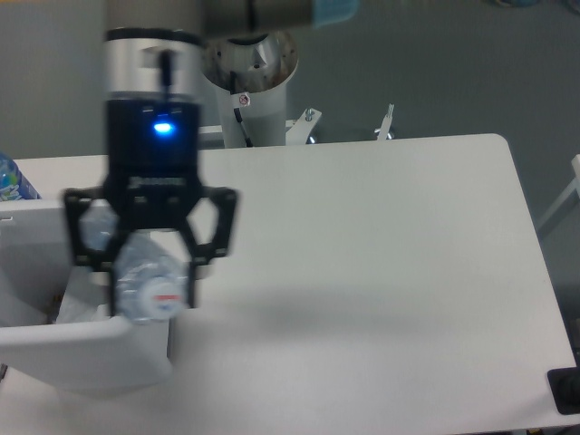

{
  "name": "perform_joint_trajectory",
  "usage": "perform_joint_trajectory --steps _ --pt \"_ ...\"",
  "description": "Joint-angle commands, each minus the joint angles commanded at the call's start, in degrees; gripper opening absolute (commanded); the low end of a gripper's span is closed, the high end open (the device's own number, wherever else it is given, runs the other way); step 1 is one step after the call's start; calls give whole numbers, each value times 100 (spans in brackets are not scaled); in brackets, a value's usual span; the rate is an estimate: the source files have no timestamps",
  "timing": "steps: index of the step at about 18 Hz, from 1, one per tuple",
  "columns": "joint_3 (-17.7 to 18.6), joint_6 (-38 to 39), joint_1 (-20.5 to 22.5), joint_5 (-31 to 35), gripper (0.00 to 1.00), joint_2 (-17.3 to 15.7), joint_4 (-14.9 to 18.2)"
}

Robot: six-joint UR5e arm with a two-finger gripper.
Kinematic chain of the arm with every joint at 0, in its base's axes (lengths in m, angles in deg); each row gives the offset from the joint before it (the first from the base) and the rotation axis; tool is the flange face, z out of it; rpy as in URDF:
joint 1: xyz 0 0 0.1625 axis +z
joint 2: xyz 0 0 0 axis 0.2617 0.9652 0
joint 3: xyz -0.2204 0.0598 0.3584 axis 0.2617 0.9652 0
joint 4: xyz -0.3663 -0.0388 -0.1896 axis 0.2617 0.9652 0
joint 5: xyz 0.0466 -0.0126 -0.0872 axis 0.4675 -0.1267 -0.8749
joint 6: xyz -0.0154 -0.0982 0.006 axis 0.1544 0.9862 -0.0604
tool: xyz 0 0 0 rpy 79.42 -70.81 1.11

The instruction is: Place the trash in the trash can

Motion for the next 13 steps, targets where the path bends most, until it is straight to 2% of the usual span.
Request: perform_joint_trajectory --steps 5,6,7,10,13 --pt "106 0 -141 -9 35 158 9" --pt "115 9 -141 -9 38 193 9" --pt "115 9 -150 -17 48 220 9" --pt "211 -218 -159 -9 100 211 17" --pt "396 -658 -150 0 100 62 17"
